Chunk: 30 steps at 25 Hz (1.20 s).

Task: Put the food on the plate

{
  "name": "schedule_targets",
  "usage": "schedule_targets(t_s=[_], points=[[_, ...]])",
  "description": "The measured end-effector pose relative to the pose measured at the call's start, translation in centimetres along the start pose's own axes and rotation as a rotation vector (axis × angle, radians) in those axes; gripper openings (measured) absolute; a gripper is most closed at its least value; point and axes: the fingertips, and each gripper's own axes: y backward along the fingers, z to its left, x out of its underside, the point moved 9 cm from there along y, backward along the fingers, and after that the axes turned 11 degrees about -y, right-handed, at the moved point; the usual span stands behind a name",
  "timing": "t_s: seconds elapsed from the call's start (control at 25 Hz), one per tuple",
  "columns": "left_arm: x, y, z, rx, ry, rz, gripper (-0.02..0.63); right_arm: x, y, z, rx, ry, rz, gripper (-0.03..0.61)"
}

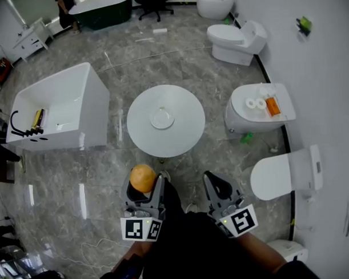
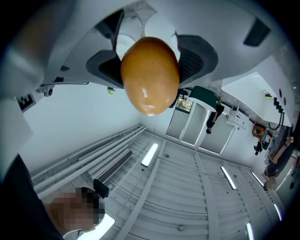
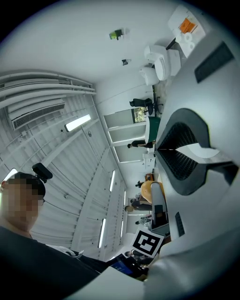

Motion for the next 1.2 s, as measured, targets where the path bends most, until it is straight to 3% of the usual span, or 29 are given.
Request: schedule_targets(t_s=[0.28, 0.44, 0.68, 1.2], points=[[-0.9, -4.7, 5.3, -0.041, -0.028, -0.021, 0.336, -1.9, -8.6, -0.1, -0.091, 0.059, 0.015, 0.008], [-1.0, -6.8, 8.3, -0.057, -0.001, -0.023, 0.336, -2.9, -12.6, 0.4, -0.085, 0.141, -0.009, 0.008], [-0.2, -10.0, 11.3, -0.045, 0.027, -0.002, 0.336, -3.7, -16.6, -0.5, -0.068, 0.102, -0.046, 0.008], [0.0, -15.3, 14.7, 0.054, 0.044, 0.020, 0.336, -2.6, -24.2, -1.2, -0.019, 0.049, -0.007, 0.008]])
